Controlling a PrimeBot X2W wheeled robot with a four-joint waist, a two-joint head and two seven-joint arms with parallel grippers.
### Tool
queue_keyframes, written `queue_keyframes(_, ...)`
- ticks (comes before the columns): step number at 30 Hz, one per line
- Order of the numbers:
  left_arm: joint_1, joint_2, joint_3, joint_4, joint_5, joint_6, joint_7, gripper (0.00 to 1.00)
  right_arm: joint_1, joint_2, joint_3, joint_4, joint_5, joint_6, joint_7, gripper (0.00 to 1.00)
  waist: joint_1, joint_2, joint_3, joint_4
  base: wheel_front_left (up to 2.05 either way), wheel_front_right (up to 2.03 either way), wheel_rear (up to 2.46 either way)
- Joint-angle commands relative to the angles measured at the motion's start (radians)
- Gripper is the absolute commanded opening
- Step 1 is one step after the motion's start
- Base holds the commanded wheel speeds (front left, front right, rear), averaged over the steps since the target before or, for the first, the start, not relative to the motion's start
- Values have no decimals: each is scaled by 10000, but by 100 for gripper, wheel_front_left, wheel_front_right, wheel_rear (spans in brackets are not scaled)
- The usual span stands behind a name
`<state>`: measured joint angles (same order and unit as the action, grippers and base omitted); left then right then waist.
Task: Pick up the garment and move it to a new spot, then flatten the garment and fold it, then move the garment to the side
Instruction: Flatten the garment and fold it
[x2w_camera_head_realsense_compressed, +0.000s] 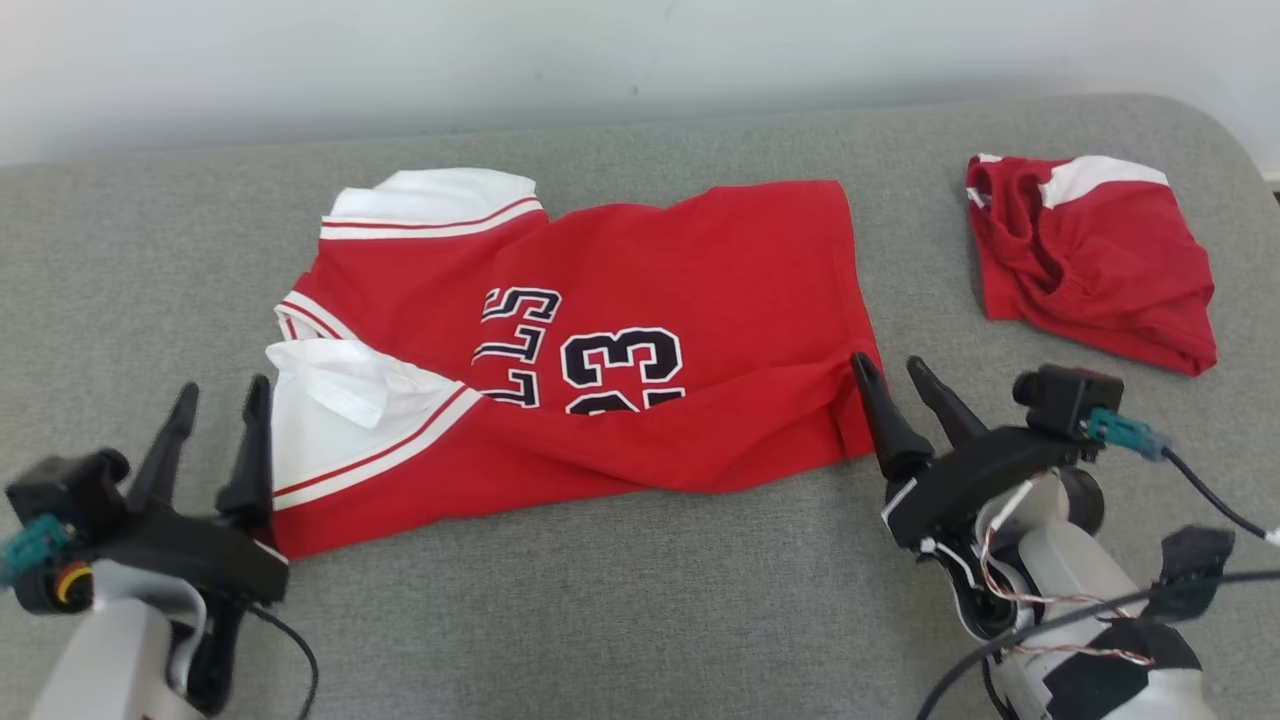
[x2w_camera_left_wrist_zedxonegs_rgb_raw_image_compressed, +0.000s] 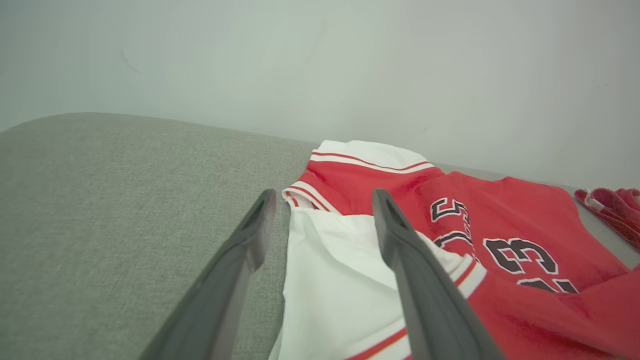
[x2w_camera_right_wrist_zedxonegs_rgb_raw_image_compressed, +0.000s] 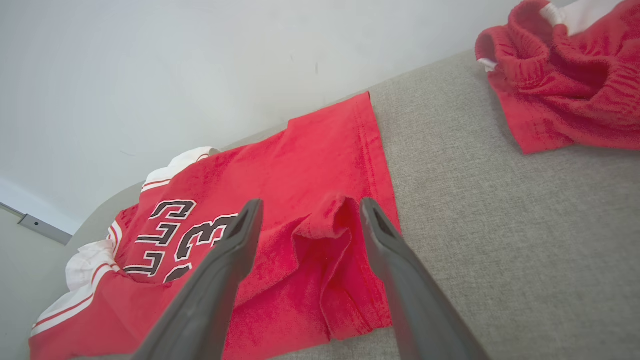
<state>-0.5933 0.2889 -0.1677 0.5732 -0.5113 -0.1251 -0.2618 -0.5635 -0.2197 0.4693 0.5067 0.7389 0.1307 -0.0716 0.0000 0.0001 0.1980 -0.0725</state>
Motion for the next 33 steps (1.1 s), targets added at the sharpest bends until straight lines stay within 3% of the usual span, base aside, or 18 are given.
queue_keyframes(1,266,-55,85,-152,121,40,-47,100,167,-103,50,-38,-123,-2,-97,100,0,-1,-144,124,0,0,0)
queue_keyframes(11,2109,-798,712,-1551,992,281,-50,100,1062,-310,-180,-312,-1186,-2,-425,100,0,-1,-189,452,0,0,0)
queue_keyframes(24,2665,-1466,1242,-1434,1752,153,-51,100,1138,-59,-577,28,-2580,-2,-624,100,0,-1,220,593,0,0,0)
queue_keyframes(33,2484,-1586,1639,-988,2218,94,-51,100,936,-46,-788,356,-3588,-2,-765,100,0,-1,431,640,0,0,0)
